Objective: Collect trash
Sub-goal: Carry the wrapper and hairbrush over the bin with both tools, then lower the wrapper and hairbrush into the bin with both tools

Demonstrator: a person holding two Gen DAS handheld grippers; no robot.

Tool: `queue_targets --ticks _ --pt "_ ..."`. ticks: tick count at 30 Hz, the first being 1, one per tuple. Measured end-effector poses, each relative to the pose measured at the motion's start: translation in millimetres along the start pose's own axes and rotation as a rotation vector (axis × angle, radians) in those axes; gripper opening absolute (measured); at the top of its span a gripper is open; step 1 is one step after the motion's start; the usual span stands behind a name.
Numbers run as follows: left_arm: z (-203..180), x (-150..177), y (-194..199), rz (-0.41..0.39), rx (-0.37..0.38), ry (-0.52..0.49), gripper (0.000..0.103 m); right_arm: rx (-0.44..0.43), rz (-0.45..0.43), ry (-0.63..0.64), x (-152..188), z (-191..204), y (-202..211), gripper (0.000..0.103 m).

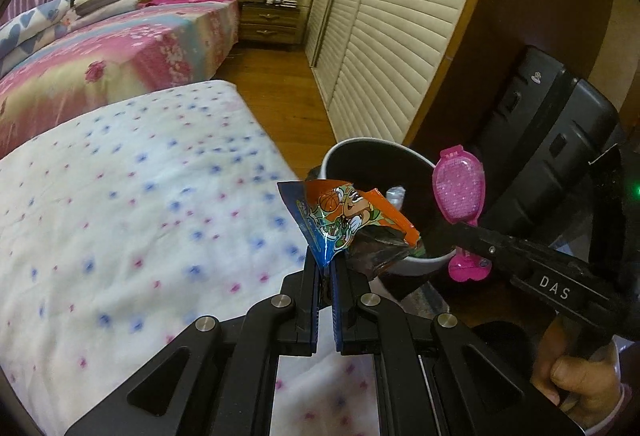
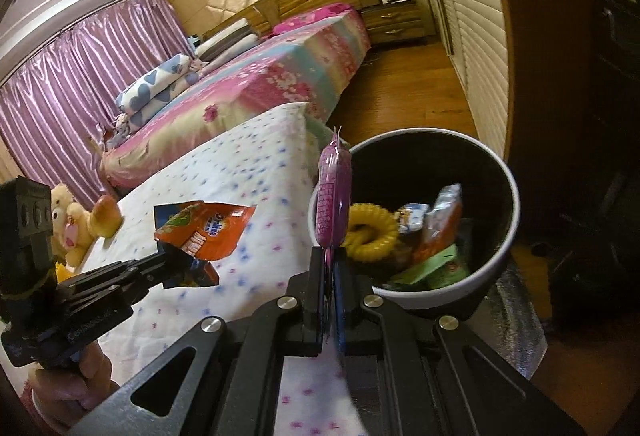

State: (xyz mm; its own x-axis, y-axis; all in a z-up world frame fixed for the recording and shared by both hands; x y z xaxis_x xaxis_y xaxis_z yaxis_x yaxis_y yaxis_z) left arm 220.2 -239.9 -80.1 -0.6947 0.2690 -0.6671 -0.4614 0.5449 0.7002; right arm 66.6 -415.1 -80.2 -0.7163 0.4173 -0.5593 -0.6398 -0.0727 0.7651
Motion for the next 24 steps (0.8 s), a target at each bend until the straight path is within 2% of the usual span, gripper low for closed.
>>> queue_targets --ticks 24 --pt "-40 -39 -70 0.033 -0.009 -0.063 0.004 0.046 0.014 -0.074 -17 -49 -13 0.004"
Point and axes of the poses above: each gripper's, at about its wrist camera, not at the fingertips, and y roughly against the way its jaws point, z to its left, x to its underside, the point moved 3 cm from there along -y, roughly the way its jaws point, and after that the axes turned 1 degree about x, right-handed, at the moved point
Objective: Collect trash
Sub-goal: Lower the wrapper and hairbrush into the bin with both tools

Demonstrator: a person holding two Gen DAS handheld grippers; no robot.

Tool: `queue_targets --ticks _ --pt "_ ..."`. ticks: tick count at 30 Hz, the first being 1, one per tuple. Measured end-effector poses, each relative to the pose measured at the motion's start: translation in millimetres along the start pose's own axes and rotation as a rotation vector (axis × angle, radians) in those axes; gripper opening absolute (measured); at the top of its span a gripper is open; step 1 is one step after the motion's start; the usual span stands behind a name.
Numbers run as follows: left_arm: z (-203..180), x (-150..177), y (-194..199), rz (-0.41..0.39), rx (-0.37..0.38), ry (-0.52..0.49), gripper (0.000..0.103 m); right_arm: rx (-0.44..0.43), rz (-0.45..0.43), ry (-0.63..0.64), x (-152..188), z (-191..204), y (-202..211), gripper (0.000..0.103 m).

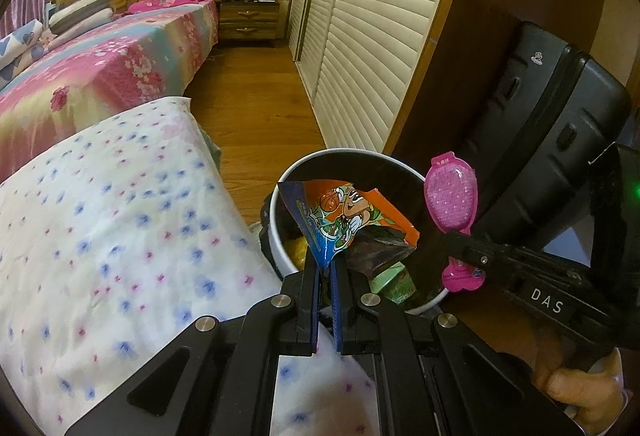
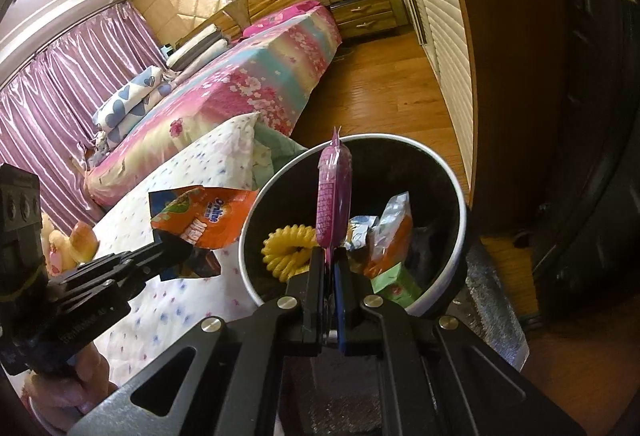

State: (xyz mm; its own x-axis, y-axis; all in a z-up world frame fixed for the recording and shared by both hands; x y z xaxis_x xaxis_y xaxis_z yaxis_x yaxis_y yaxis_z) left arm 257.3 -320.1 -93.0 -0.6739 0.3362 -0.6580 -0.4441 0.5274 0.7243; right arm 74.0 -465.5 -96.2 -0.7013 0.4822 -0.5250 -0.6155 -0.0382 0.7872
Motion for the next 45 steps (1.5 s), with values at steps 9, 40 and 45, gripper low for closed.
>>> queue_targets --ticks 9,40,45 --pt "-1 -9 -18 0.016 -0.011 0.004 0.004 0.007 0.018 -0.007 -7 -8 -10 0.004" --pt "-8 -17 -32 0.037 -0.006 -0.002 0.004 0.016 0.047 -0.023 -17 -19 -23 0.004" --pt "-9 -18 -32 0.041 -0.004 -0.002 0.004 0.013 0.049 -0.027 -17 -20 -24 0.004"
Point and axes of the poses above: each gripper's, at about its wrist camera, not at the fingertips, and y roughly against the way its jaws point, z to its left, x to its underside, the point moved 3 cm from there along -y, roughly the way its jaws point, and after that the axes turned 1 degree about x, right-handed, at the moved point
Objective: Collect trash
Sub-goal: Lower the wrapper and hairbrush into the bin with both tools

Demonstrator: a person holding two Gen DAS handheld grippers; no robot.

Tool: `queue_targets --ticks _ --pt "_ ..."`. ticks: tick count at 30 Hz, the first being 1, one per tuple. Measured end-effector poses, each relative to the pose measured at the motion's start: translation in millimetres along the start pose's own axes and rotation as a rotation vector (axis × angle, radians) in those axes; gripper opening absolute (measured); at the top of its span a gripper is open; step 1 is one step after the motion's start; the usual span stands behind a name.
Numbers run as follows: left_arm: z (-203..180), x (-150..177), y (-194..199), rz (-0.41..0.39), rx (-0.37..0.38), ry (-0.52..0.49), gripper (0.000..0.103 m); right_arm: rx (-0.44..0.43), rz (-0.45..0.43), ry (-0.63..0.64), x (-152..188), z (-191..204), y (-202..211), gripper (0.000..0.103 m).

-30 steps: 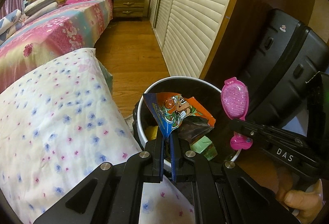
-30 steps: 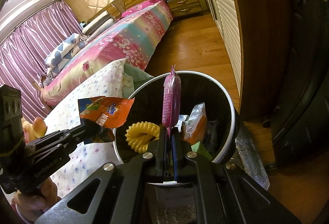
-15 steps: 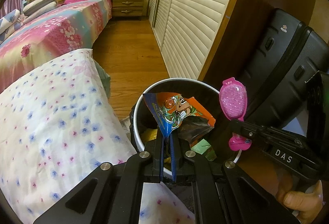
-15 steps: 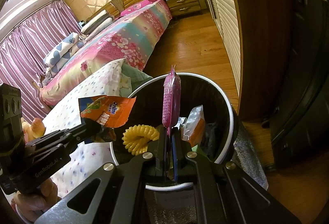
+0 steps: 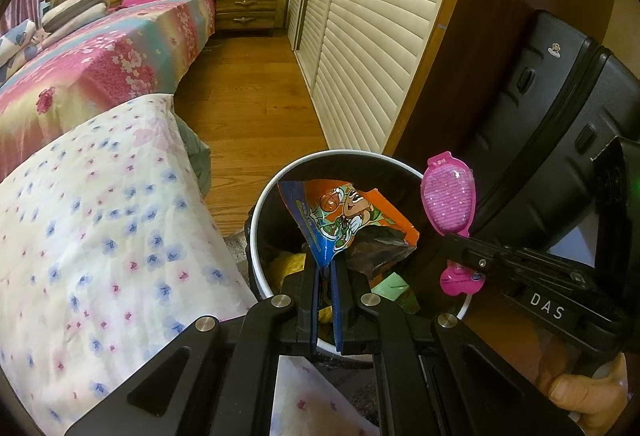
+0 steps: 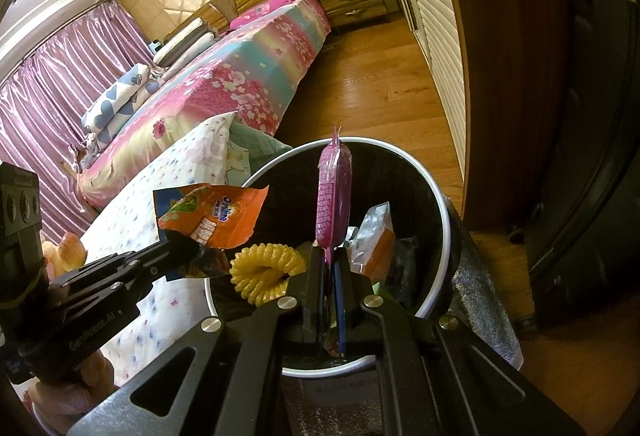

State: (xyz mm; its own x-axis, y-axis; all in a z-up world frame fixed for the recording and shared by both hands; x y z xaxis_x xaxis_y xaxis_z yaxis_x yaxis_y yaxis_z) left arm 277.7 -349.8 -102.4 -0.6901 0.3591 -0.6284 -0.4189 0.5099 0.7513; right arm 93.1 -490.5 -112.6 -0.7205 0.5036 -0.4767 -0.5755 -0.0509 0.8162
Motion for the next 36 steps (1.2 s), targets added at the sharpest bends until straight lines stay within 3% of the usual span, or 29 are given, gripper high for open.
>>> queue_targets --ticks 36 --pt "-2.2 -2.4 -4.1 0.020 -0.007 -0.004 0.004 0.003 0.016 -0.001 1.5 -0.4 -6.7 0.004"
Point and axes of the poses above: each gripper's, at about its wrist camera, not at the fingertips, and y roughly against the way its jaws point, z to its left, x to its underside, the point moved 3 cm from there along -y, roughly the way its jaws point, and after that the axes turned 1 degree about x, right-handed, at the moved point
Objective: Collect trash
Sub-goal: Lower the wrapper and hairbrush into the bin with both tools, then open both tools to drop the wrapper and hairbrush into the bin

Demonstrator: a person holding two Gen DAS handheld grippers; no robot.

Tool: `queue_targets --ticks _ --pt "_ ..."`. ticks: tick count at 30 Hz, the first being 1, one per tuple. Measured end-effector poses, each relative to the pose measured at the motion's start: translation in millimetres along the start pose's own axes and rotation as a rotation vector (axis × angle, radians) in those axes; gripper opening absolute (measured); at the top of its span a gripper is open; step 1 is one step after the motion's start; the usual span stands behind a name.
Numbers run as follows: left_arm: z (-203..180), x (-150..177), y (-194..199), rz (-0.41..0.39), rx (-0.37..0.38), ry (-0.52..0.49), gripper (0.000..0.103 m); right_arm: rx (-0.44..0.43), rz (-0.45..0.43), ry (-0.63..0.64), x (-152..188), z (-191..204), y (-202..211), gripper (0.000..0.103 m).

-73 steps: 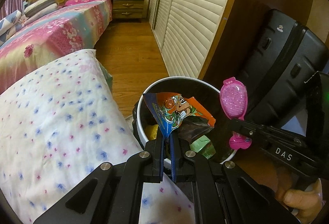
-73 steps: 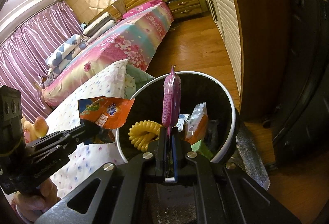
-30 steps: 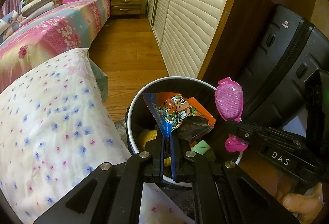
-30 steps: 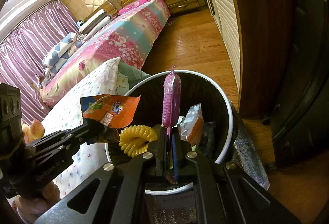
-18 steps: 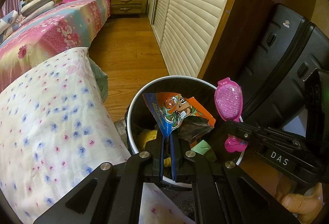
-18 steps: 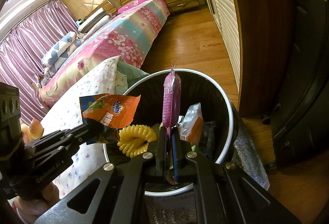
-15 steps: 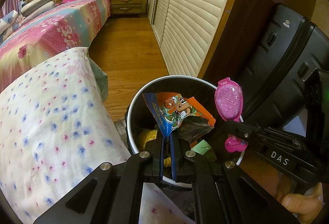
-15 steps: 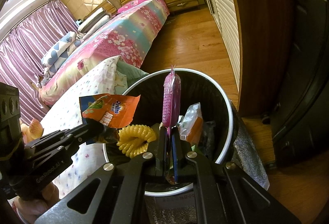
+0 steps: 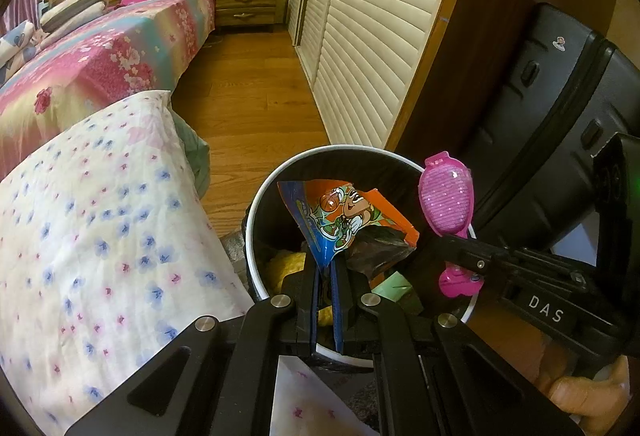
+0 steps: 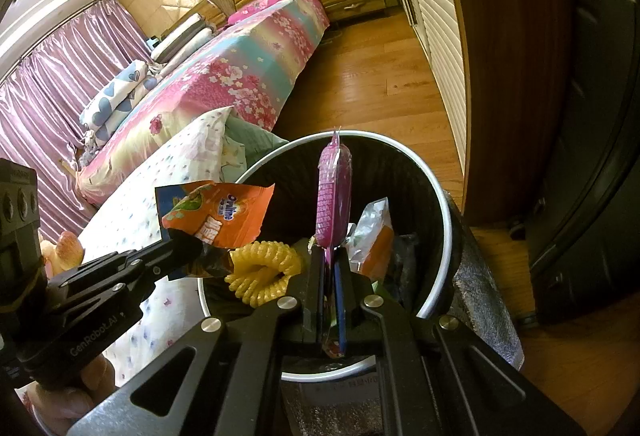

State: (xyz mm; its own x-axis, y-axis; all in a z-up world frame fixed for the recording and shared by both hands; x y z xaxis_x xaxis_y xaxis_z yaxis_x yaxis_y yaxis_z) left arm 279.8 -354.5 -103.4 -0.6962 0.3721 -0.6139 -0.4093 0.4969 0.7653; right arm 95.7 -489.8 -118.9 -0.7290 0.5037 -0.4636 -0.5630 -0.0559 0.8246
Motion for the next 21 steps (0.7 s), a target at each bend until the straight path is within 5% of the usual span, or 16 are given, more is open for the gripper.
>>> queue_targets --ticks 21 --pt "2.6 -0.1 -3.6 0.014 0.006 -0.005 0.004 0.005 0.012 -0.007 2.8 -5.2 -3.1 0.004"
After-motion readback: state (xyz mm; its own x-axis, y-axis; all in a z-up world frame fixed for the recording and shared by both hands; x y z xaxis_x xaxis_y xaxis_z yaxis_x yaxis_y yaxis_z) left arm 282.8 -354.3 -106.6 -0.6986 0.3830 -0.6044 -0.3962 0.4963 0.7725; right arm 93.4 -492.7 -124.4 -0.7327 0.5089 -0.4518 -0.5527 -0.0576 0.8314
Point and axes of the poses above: each gripper's, at about its wrist camera, not at the fingertips, and y roughly against the way its jaws point, z to its left, x to its underside, the point moved 3 cm from there along -y, roughly the way its jaws point, and after that the axes turned 1 degree about x, right-handed, at the moved point
